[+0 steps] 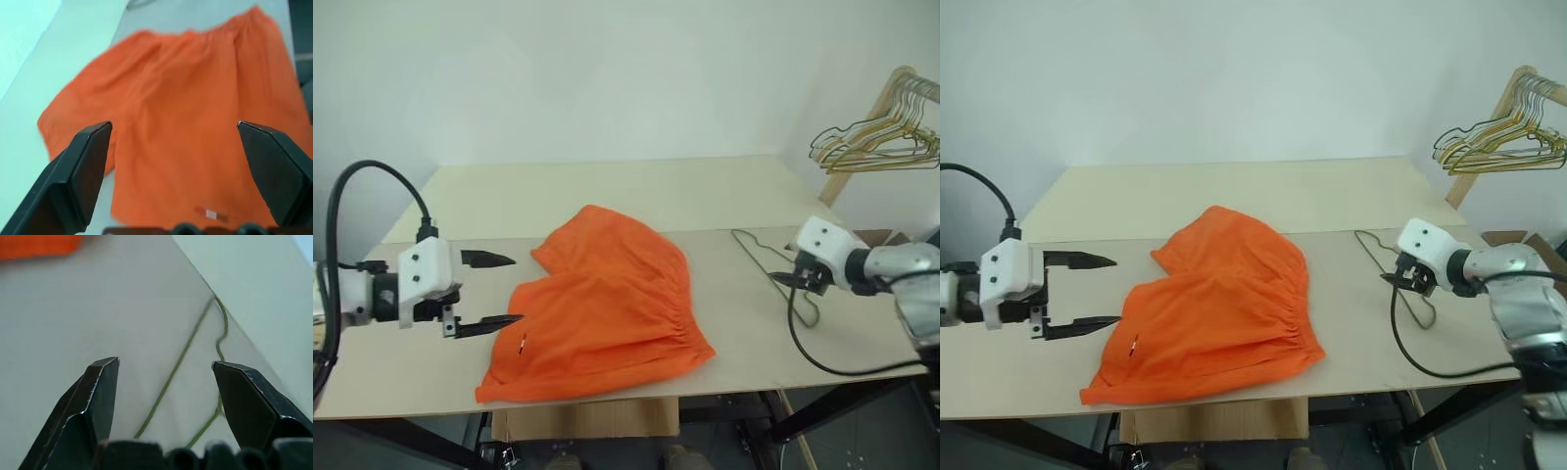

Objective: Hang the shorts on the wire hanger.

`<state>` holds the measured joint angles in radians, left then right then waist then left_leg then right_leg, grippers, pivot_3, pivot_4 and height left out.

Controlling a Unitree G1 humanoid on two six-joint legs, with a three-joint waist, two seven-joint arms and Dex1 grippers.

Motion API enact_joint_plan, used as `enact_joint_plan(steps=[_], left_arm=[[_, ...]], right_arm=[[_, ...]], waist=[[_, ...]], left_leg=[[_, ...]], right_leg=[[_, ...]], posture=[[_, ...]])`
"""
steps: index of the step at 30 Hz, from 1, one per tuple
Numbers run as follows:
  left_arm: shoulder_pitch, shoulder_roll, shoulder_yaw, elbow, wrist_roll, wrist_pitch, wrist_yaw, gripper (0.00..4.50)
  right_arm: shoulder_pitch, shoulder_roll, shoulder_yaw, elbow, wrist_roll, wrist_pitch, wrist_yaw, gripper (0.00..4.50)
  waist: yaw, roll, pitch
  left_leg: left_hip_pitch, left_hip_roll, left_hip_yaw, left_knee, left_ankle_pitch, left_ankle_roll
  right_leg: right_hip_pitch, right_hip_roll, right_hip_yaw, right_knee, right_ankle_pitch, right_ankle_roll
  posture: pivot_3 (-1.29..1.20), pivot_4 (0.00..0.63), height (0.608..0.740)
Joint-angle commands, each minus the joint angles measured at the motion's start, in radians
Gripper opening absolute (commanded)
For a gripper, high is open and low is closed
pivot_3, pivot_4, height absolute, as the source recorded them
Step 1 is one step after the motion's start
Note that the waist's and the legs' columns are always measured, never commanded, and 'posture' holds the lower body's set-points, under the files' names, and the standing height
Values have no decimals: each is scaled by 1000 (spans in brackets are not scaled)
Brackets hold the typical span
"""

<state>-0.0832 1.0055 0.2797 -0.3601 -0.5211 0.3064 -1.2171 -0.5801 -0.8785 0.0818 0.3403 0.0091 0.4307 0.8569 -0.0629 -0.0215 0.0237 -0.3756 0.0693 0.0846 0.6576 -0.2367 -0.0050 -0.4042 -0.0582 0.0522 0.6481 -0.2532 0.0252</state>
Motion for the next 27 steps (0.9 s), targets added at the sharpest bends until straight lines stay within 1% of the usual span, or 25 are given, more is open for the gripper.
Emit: enact_joint_plan(steps=[1,5,10,16,18,21,24,25,27], left_arm=[[-23,-38,-78,-58,-30,26,17,4457],[-31,-105,-120,-121,-102,87,57,4457],[-42,-155,-139,-133,-128,116,88,4457],[-38,-170,-141,-124,-138,114,76,4457],[-33,-170,-143,-125,-135,111,72,4457],[-29,-172,-146,-124,-129,105,67,4500],[-29,-176,-145,-126,-130,107,68,4500],[-25,-176,-148,-127,-125,104,67,4500],[-18,-176,-150,-130,-118,98,67,4500]], right_arm=[[-115,58,-14,161,-31,75,-96,3568],[-193,123,1,343,-43,55,-109,3568],[-223,167,34,469,-66,8,-78,3568],[-257,189,42,638,-100,-41,-100,3568],[-269,193,50,682,-110,-58,-80,3568],[-279,200,61,719,-125,-75,-54,2992],[-289,208,67,745,-132,-74,-46,2039],[-288,214,74,750,-138,-78,-46,1616],[-285,223,85,754,-150,-85,-43,928]], waist=[[-9,0,0],[-18,0,0],[-32,0,0],[-53,0,0],[-62,0,0],[-67,0,0],[-68,0,0],[-68,0,0],[-67,0,0]], left_leg=[[-1,0,0,0,0,0],[-4,-1,-1,1,0,1],[-4,-2,-3,1,0,1],[-3,-2,-3,2,0,1],[-2,-2,-3,2,0,1],[-1,-2,-3,2,0,1],[-1,-2,-3,2,0,1],[-1,-2,-3,2,0,1],[1,-2,-3,2,0,1]], right_leg=[[0,0,0,0,0,0],[-2,0,1,-1,0,1],[-1,0,1,-1,0,2],[0,0,2,-1,1,3],[1,0,2,-1,1,3],[2,0,2,-1,1,4],[2,0,2,-1,1,4],[3,0,2,-1,1,4],[4,0,2,-1,1,4]], posture=[[-53,0,740],[-66,0,740],[-62,0,740],[-62,0,740],[-62,0,740],[-57,0,740],[-52,0,740],[-52,0,740],[-47,0,740]])
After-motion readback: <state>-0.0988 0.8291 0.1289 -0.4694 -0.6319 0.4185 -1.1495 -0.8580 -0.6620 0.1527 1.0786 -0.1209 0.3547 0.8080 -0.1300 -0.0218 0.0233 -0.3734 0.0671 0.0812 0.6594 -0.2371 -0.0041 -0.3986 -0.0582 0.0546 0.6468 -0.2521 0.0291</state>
